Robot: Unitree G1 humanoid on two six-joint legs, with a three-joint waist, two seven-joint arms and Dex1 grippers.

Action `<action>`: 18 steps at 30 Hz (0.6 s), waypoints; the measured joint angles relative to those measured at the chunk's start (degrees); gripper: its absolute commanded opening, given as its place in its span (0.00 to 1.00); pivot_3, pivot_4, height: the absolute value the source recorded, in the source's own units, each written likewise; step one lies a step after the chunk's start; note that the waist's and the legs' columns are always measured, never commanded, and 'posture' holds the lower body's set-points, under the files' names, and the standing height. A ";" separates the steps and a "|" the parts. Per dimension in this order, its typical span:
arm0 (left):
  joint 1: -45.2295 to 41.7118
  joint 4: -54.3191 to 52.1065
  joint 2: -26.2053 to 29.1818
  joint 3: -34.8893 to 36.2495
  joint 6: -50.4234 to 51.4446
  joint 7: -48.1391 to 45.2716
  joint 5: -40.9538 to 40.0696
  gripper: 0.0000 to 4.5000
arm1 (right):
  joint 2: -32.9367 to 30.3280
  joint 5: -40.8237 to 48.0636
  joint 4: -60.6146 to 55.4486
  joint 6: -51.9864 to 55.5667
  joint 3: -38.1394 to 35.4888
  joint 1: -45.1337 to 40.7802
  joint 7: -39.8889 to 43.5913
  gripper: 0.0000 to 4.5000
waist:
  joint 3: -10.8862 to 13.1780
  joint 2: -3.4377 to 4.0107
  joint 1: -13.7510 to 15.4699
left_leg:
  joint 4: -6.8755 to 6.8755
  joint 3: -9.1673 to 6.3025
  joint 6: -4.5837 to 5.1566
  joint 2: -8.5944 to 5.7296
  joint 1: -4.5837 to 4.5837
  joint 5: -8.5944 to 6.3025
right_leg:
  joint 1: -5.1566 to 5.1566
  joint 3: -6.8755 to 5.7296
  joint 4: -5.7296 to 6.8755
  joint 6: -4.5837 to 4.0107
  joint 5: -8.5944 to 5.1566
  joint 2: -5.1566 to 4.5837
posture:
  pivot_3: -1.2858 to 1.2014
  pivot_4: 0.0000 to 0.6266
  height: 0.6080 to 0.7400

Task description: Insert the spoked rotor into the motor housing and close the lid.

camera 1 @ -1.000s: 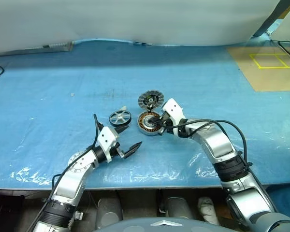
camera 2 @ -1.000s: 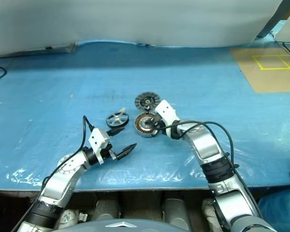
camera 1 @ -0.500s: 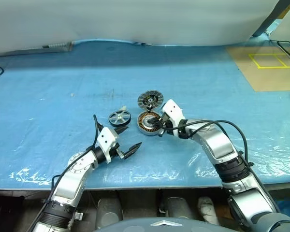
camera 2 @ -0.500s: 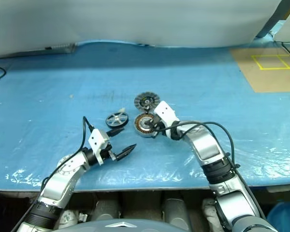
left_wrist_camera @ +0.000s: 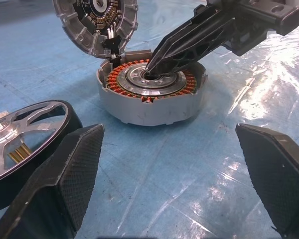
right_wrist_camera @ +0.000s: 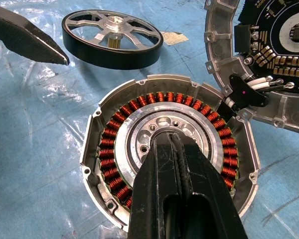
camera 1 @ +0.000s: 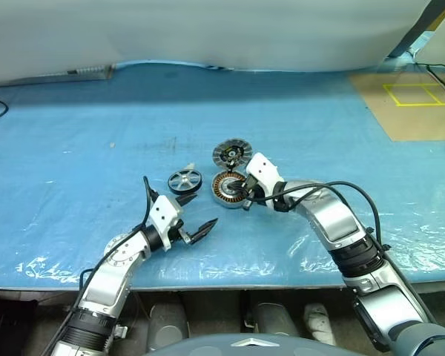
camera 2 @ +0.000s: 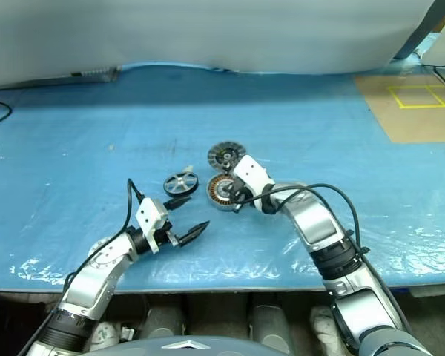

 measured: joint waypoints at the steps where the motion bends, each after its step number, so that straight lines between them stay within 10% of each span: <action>1: -0.02 0.00 -0.07 -0.02 0.00 0.00 0.00 1.00 | 0.00 -0.33 0.10 -0.01 0.21 -0.11 -0.15 0.00 | -0.01 0.00 0.01 | 0.00 0.00 0.00 0.00 0.01 0.00 | 0.02 0.00 0.00 0.00 0.00 0.00 | 0.52 0.24 1.00; 18: -0.11 0.01 -0.08 -0.02 -0.01 -0.06 0.00 1.00 | 0.00 0.77 -0.48 1.35 -0.64 -0.14 1.90 0.00 | -0.08 -0.03 0.00 | -0.02 0.00 0.00 0.00 0.01 0.00 | 0.00 0.00 -0.05 0.00 0.00 0.00 | 0.52 0.24 1.00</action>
